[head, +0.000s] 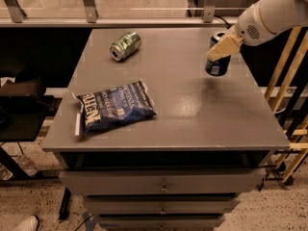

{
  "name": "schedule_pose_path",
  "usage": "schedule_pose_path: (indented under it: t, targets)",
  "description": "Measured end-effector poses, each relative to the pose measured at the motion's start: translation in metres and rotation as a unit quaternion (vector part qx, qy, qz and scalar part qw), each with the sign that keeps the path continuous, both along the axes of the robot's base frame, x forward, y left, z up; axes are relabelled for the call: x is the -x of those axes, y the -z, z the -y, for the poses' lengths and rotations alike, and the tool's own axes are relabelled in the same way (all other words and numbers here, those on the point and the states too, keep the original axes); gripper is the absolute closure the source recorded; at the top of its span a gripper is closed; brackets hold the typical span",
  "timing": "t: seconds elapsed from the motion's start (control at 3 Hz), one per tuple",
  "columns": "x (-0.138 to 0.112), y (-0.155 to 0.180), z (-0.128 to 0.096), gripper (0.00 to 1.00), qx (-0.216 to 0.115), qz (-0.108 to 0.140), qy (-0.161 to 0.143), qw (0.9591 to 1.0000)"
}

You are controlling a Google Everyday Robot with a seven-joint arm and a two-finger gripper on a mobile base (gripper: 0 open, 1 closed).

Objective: Pick pepsi can

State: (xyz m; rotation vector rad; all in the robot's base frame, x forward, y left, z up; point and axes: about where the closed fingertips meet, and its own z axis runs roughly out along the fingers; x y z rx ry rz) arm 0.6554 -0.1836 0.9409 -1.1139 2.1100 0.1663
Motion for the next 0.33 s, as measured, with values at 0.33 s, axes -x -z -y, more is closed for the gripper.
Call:
schedule_pose_path:
  t: [0.33]
  targets:
    - [0.0046, -0.0204, -0.0085, 1.00, 0.019, 0.022, -0.017, 0.9994]
